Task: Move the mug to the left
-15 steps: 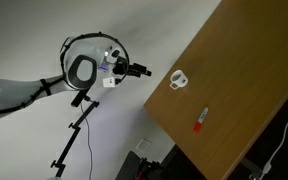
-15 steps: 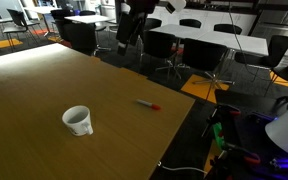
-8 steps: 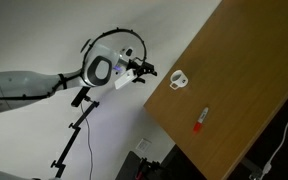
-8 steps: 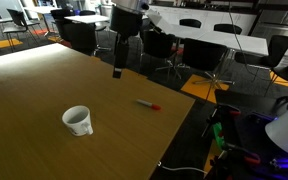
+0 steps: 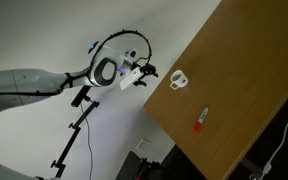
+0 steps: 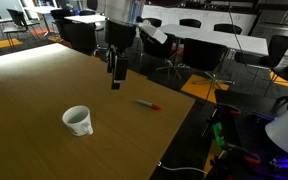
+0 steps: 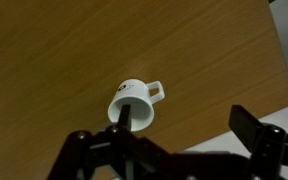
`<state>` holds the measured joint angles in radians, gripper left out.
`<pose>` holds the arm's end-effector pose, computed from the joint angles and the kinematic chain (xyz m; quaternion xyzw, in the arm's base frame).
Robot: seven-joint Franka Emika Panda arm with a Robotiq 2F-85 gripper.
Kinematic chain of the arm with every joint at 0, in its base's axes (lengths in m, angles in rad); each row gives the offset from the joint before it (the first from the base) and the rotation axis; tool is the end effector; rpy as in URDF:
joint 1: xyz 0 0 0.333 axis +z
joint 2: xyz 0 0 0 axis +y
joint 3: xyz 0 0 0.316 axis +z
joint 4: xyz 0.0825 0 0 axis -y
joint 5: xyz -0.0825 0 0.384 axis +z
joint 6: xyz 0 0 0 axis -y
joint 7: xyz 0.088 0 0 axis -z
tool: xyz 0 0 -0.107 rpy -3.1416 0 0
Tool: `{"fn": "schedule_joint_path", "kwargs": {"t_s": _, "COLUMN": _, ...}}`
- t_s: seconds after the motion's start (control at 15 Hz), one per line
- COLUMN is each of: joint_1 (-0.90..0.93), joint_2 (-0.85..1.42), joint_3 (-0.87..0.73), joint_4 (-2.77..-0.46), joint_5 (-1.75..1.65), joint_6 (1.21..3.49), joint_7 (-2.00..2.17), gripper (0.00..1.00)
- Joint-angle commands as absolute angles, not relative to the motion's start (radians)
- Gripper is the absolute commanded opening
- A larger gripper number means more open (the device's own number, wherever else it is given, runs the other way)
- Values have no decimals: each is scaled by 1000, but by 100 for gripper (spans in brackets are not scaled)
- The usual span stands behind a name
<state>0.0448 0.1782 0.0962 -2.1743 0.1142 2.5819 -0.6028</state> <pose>0.5725 0.0783 0.3336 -0.9404 -0.3171 -0.1214 0.0167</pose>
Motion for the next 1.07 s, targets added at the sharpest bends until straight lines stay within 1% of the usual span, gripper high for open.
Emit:
{"fn": "schedule_joint_path", "kwargs": {"t_s": 0.0, "joint_1": 31, "joint_2": 178, "joint_3": 111, "joint_4": -2171, "joint_5": 107, "joint_6": 2580, "joint_7": -596, "gripper": 100}}
{"fn": "schedule_joint_path", "kwargs": {"t_s": 0.07, "joint_1": 25, "joint_2": 198, "joint_3": 122, "joint_4": -2155, "joint_5": 127, "joint_6": 2601, "joint_7": -644, "gripper": 100}}
{"fn": "schedule_joint_path", "kwargs": {"t_s": 0.47, "joint_1": 47, "joint_2": 285, "joint_3": 121, "joint_4": -2059, "joint_5": -113, "joint_6": 2618, "joint_7": -760, "gripper": 100}}
{"fn": "schedule_joint_path", "kwargs": {"t_s": 1.0, "joint_1": 41, "joint_2": 473, "joint_3": 188, "joint_4": -1900, "joint_5": -148, "joint_6": 2598, "joint_7": -1001, "gripper": 100}}
